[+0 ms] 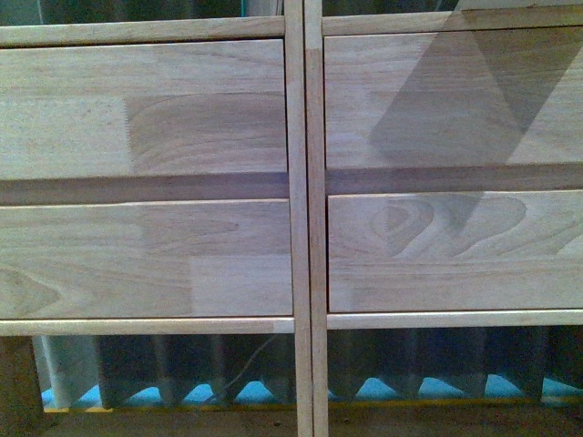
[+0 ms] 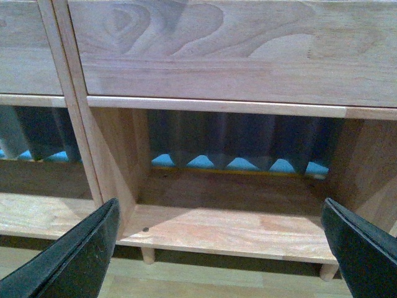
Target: Organize books on shelf
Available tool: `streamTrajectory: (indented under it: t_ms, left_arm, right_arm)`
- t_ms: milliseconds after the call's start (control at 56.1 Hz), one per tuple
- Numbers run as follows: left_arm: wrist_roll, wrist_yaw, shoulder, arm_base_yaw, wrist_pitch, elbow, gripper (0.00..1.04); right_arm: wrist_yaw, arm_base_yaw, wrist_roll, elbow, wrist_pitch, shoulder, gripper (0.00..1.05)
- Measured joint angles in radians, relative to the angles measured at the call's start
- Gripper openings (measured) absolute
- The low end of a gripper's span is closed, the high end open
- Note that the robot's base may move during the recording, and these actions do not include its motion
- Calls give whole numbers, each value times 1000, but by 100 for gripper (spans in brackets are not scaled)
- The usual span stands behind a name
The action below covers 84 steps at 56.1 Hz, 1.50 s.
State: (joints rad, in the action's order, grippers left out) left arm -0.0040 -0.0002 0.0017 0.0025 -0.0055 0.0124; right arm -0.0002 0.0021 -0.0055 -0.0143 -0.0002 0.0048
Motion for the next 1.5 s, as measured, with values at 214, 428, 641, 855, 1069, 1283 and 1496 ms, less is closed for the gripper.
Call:
streamTrajectory:
  t_ms: [214,428,641,855,1069,1283,1496]
  left_arm:
    - [0,1,0,0,0,0,97]
    - [0,0,0,0,0,0,97]
    - [0,0,0,0,0,0,97]
    - [0,2,0,0,0,0,97]
    - [0,0,0,0,0,0,97]
    - [0,0,0,0,0,0,97]
    - [0,0,0,0,0,0,97]
  right_arm:
    - [0,0,1,0,0,0,98]
    - [0,0,3,0,0,0,98]
    - [-1,0,3,0,0,0,98]
    - [-452,-179,227,-43,110,163,98]
    - [-596,-261,606,-315,512,608,98]
    - [-412,-126,861,-568,643,1000,98]
    - [-247,-27,1115,-747,688,1352,98]
